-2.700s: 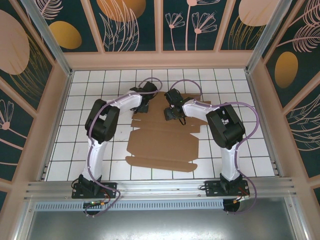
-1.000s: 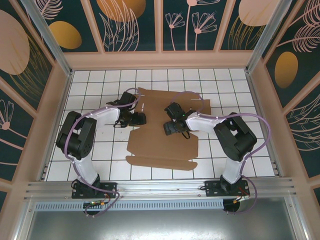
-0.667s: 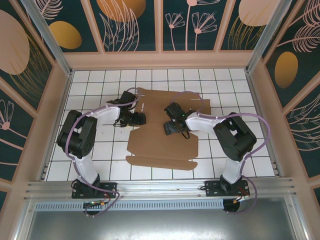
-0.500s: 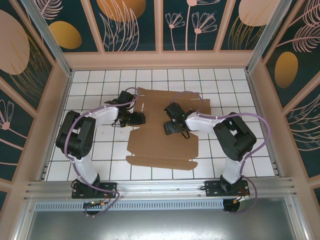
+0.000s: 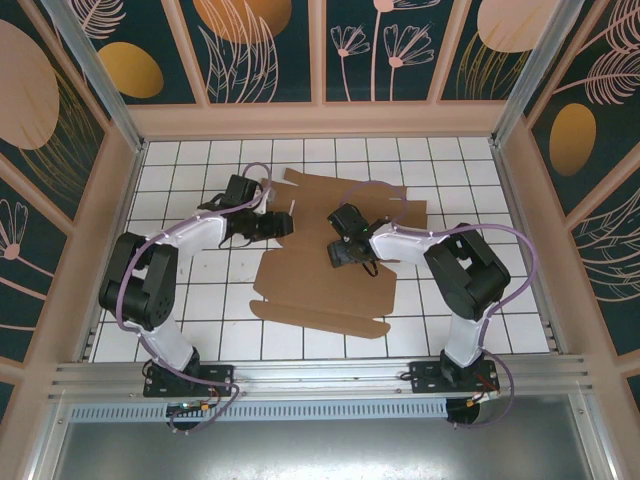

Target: Fold the paper box

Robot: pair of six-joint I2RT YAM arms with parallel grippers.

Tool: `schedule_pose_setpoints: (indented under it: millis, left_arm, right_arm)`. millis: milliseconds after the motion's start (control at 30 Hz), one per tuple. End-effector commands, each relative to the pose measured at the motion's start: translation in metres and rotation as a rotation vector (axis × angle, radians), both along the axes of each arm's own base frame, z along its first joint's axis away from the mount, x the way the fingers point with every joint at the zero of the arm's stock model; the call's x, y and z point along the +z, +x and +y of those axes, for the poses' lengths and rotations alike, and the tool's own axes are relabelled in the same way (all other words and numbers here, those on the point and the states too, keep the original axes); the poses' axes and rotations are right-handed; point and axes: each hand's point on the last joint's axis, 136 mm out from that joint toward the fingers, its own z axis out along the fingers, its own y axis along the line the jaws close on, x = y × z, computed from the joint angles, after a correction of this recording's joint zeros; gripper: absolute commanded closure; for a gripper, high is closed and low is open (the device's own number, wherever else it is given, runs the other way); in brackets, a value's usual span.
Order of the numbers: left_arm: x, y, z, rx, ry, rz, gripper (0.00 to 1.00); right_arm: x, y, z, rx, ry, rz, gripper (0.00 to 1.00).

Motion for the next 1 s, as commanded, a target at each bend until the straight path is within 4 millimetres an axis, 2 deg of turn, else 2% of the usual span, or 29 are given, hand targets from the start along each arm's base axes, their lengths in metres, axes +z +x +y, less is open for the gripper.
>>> schedule_pose_setpoints:
  millis: [0, 133, 233, 300, 400, 467, 567, 633, 767, 967]
  left_arm:
    - [0.015, -0.012, -0.031, -0.090, -0.144, 0.015, 0.36]
    - [-0.009, -0.021, -0.045, -0.097, -0.212, 0.086, 0.37]
    - [-0.025, -0.027, -0.057, -0.109, -0.199, 0.116, 0.38]
    - [-0.023, -0.023, -0.056, -0.089, -0.197, 0.111, 0.39]
    - [-0.005, -0.006, -0.034, -0.022, -0.124, 0.036, 0.35]
    - [-0.001, 0.004, -0.006, 0.059, -0.046, 0.019, 0.31]
    - [-0.013, 0.011, 0.036, 0.154, 0.154, 0.016, 0.25]
    - [-0.019, 0.011, 0.053, 0.181, 0.245, 0.025, 0.22]
    - [-0.041, 0.012, 0.064, 0.192, 0.302, 0.063, 0.18]
    - [-0.056, 0.022, 0.055, 0.151, 0.298, 0.078, 0.14]
  right_arm:
    - [-0.061, -0.046, -0.014, 0.047, -0.093, 0.204, 0.20]
    - [-0.061, -0.045, -0.012, 0.047, -0.092, 0.201, 0.20]
    - [-0.060, -0.044, -0.012, 0.045, -0.095, 0.200, 0.20]
    - [-0.059, -0.044, -0.012, 0.045, -0.096, 0.200, 0.20]
    - [-0.060, -0.046, -0.014, 0.052, -0.103, 0.206, 0.20]
    - [-0.062, -0.048, -0.016, 0.058, -0.118, 0.212, 0.20]
    - [-0.064, -0.050, -0.020, 0.061, -0.136, 0.210, 0.20]
    - [-0.063, -0.051, -0.019, 0.063, -0.138, 0.207, 0.20]
    - [-0.063, -0.050, -0.016, 0.068, -0.135, 0.205, 0.19]
    - [-0.063, -0.051, -0.016, 0.076, -0.138, 0.207, 0.19]
